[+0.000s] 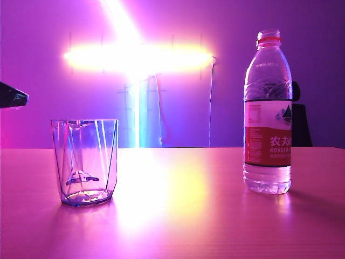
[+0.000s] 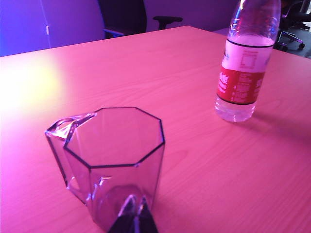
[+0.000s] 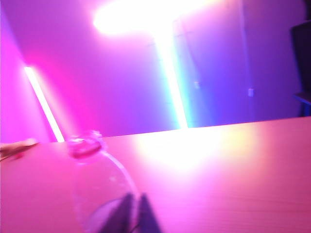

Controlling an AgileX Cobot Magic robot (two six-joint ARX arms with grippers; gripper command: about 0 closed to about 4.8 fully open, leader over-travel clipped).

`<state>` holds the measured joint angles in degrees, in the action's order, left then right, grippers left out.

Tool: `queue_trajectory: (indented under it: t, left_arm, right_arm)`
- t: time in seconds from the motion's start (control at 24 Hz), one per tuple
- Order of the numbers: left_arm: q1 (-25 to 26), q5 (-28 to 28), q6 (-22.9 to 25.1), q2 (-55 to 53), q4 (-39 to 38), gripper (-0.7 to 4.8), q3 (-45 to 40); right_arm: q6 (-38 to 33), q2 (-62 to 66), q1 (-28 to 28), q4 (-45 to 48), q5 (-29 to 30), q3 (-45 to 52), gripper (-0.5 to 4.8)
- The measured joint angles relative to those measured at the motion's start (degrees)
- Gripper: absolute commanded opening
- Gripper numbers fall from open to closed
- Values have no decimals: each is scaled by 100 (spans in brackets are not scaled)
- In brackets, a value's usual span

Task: Pick up the mineral water bottle on the table and pour water into the mug until it's half full.

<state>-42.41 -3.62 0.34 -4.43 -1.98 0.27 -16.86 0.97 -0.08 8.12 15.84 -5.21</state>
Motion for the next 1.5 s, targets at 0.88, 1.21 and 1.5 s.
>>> queue_trajectory:
  t: [0.88,1.21,1.5]
  left_arm:
    - [0,-7,0,-2,0,-2,0]
    - [0,-7,0,-2,0,-2,0]
    - [0,-7,0,-2,0,-2,0]
  right_arm:
    - [1534,4747,1285,2258,227,-365,479]
    - [1541,6996,1281,4645,433,-424,479]
    - [1495,8196,1281,5628,470,-575,479]
